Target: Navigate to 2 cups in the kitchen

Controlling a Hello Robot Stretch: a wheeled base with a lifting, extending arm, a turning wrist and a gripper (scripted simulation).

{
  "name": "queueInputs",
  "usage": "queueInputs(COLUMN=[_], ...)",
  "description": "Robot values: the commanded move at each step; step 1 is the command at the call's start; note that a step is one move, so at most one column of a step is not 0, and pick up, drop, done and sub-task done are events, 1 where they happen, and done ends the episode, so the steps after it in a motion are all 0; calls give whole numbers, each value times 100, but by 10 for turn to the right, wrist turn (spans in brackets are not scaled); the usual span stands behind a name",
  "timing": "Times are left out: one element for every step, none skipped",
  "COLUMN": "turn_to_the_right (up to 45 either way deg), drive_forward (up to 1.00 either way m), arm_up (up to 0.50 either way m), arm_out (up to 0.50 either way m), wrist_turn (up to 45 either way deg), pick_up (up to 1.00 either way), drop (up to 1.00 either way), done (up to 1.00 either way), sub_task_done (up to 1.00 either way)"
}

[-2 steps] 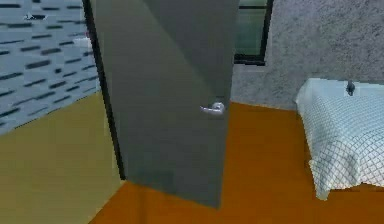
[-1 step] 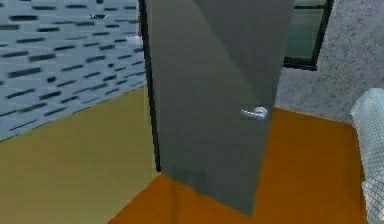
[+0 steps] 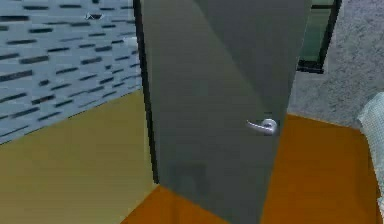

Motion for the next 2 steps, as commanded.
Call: queueInputs(turn_to_the_right=[-450,-60], drive_forward=[0,0], arm_up=[0,0], arm_out=[0,0], wrist_turn=[0,0], pick_up=[0,0], drop=[0,0], done=[0,0], sub_task_done=[0,0])
